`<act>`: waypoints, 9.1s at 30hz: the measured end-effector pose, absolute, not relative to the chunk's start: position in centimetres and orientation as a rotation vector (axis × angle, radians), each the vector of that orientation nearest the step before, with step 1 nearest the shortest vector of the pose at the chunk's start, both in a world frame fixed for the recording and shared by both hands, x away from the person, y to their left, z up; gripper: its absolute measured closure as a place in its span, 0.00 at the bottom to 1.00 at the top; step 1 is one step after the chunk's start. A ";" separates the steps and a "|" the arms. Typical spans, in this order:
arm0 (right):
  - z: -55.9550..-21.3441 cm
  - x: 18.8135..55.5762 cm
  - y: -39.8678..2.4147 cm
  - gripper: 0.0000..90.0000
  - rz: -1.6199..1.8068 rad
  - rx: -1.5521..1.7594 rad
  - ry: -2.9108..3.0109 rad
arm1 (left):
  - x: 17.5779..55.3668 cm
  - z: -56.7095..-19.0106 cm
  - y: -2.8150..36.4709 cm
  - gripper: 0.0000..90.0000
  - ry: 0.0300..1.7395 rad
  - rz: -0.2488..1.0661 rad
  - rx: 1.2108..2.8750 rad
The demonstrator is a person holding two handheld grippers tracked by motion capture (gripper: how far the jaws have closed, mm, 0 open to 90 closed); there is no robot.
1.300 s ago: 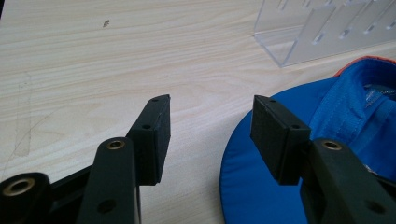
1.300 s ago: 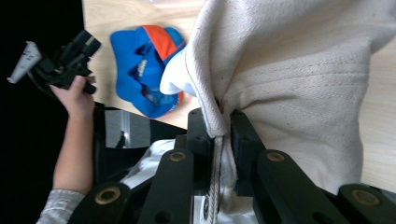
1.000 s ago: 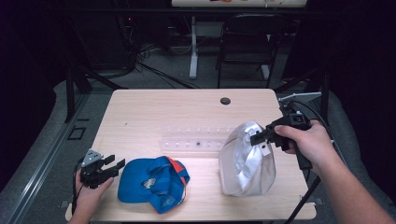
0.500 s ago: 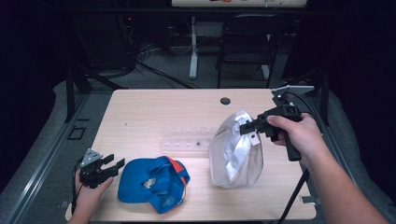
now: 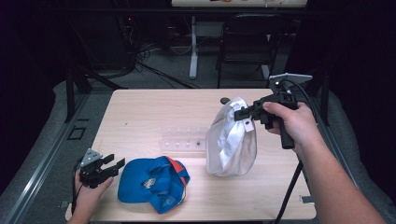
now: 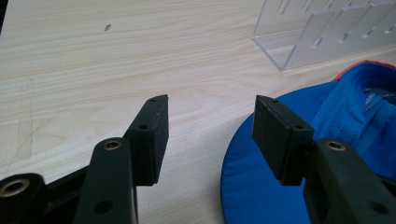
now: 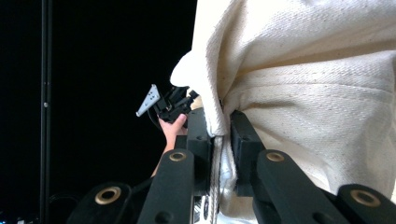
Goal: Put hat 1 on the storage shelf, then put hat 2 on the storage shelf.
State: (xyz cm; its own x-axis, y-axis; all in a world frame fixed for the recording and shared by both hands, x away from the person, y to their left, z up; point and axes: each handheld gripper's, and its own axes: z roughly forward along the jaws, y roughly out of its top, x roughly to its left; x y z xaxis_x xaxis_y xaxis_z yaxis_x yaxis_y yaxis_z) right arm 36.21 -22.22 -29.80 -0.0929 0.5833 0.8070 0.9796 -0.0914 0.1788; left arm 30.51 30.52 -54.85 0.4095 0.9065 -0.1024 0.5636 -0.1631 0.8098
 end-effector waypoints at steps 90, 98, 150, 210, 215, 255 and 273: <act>-30.7 47.1 -9.7 0.90 -1.050 -1.781 -1.711 | 30.8 -49.0 17.9 0.46 0.787 0.544 1.985; -31.0 47.0 -8.9 0.90 -1.079 -1.772 -1.702 | 32.0 -48.0 14.7 0.47 0.729 0.551 2.023; -31.6 44.2 -11.3 0.69 -1.176 -1.725 -1.801 | 34.2 -48.9 16.2 0.93 0.804 0.570 2.026; -48.7 30.2 -17.0 0.65 -1.247 -1.818 -2.224 | 31.3 -52.0 27.1 0.54 1.151 0.503 1.944; -49.0 29.7 -16.6 0.67 -1.276 -1.783 -2.202 | 31.2 -52.1 27.5 0.58 1.162 0.499 1.931; -56.9 30.5 -8.7 0.64 -1.074 -1.412 -2.087 | 28.6 -53.4 29.5 0.58 1.245 0.528 1.944; -58.0 30.8 -7.8 0.72 -1.076 -1.367 -1.960 | 28.5 -53.5 29.7 0.58 1.250 0.536 1.940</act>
State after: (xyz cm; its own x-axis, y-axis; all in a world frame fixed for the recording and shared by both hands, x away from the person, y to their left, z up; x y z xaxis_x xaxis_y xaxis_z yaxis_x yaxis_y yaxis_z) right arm 30.77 -7.82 -58.00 -0.3592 0.5237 0.7724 0.9328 0.1772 0.3137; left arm 28.55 29.67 -53.49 0.4341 0.8995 -0.0505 0.5837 -0.2381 0.7763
